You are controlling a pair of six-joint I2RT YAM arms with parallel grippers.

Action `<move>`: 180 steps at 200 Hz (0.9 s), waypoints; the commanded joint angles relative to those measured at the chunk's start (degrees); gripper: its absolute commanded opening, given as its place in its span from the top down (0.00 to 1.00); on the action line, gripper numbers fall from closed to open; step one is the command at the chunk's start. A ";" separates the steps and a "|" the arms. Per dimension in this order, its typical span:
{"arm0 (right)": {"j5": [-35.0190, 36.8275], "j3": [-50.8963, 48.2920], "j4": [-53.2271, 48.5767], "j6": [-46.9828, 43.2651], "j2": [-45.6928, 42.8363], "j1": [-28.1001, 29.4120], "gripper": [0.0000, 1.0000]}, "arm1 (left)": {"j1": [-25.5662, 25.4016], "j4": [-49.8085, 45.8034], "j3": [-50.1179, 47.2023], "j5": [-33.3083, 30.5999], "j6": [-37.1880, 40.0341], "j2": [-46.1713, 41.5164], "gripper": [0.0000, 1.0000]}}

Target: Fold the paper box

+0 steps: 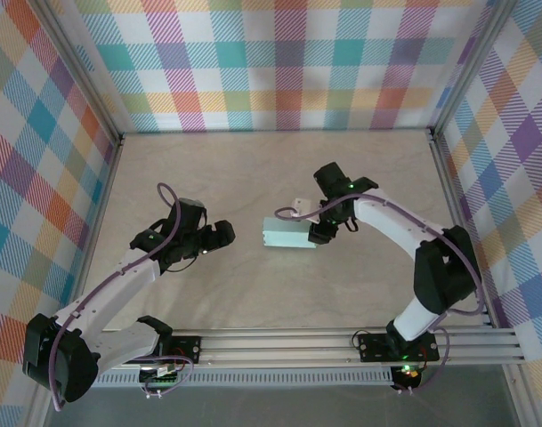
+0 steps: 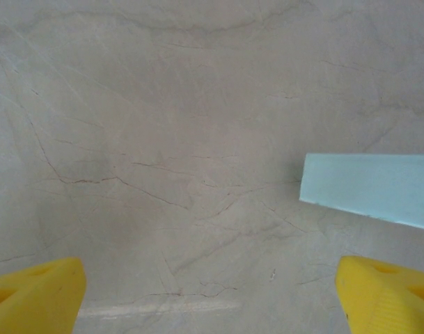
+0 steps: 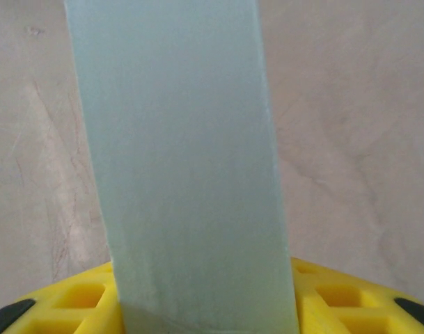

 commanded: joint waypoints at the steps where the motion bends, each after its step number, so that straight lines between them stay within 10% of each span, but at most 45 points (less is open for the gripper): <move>1: 3.29 -2.00 6.28 1.70 -2.23 0.37 0.54 | 0.89 1.05 -1.13 -0.27 0.47 0.08 0.08; 96: 26.93 -12.72 51.76 0.64 6.53 2.56 0.53 | 0.89 2.14 -2.80 -1.12 -0.75 -0.86 0.07; 149: 21.48 -14.74 47.95 4.52 4.82 2.92 0.02 | 1.06 2.75 -2.36 -4.79 0.95 -0.60 0.05; 180: 18.80 -15.37 46.96 6.53 2.61 2.39 0.00 | 0.97 5.69 -2.65 -10.57 4.69 -0.76 0.00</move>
